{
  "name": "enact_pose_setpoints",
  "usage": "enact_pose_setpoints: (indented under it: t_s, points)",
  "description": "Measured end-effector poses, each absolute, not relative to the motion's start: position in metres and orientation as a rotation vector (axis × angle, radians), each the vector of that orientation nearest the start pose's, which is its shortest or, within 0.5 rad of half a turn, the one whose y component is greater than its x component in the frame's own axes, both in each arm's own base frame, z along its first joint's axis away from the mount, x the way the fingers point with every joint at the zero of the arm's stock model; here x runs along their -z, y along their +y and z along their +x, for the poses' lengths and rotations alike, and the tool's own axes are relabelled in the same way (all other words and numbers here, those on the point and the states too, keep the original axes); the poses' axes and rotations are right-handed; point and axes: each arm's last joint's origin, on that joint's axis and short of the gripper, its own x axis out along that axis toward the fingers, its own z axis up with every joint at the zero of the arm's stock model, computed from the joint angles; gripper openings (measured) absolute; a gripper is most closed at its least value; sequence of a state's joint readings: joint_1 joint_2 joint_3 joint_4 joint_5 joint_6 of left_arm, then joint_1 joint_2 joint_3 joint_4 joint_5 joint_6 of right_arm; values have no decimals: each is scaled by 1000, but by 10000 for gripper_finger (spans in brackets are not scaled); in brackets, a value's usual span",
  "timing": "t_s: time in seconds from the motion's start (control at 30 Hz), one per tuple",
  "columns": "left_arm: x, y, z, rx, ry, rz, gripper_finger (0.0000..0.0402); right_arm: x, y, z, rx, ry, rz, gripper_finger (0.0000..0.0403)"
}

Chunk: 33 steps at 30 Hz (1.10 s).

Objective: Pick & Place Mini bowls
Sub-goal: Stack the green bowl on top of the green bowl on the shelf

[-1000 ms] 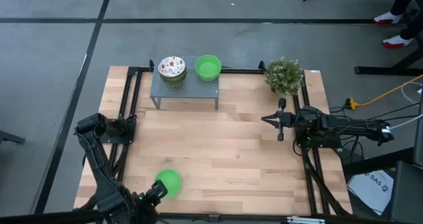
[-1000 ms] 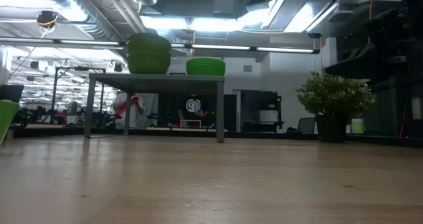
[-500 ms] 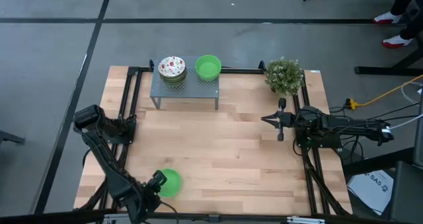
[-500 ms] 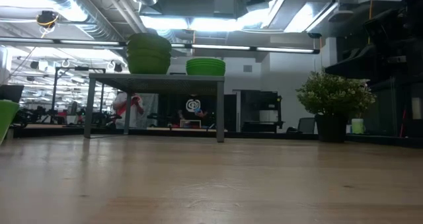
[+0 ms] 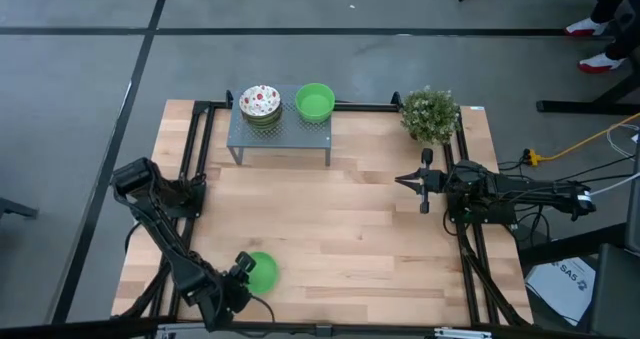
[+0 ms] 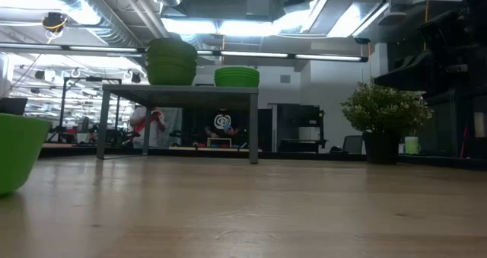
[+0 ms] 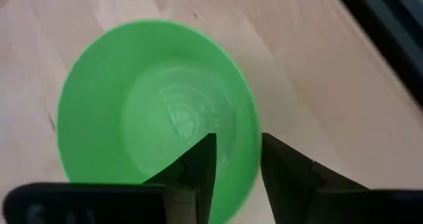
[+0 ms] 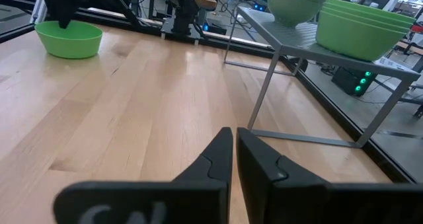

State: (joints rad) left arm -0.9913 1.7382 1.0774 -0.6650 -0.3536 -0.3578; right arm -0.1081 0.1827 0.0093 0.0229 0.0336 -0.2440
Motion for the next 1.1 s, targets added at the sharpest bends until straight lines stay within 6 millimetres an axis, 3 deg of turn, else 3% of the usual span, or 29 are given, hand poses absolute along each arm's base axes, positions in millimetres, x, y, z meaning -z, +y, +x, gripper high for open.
enact_pose_setpoints:
  t_s: [0.13,0.27,0.5,0.7,1.1]
  points:
    - [-162,-259,188,351,1090,432,80,-154,-13,107,122,167,-237,23]
    - [-163,-259,193,309,1058,360,16,-154,-13,107,122,167,-237,23]
    - [-168,-264,200,304,1013,244,5,-154,-13,107,122,167,-237,23]
    - [-192,-257,208,274,967,185,4,-154,-13,107,123,167,-237,23]
    - [-261,-195,229,-88,670,-110,3,-154,-13,107,122,167,-237,23]
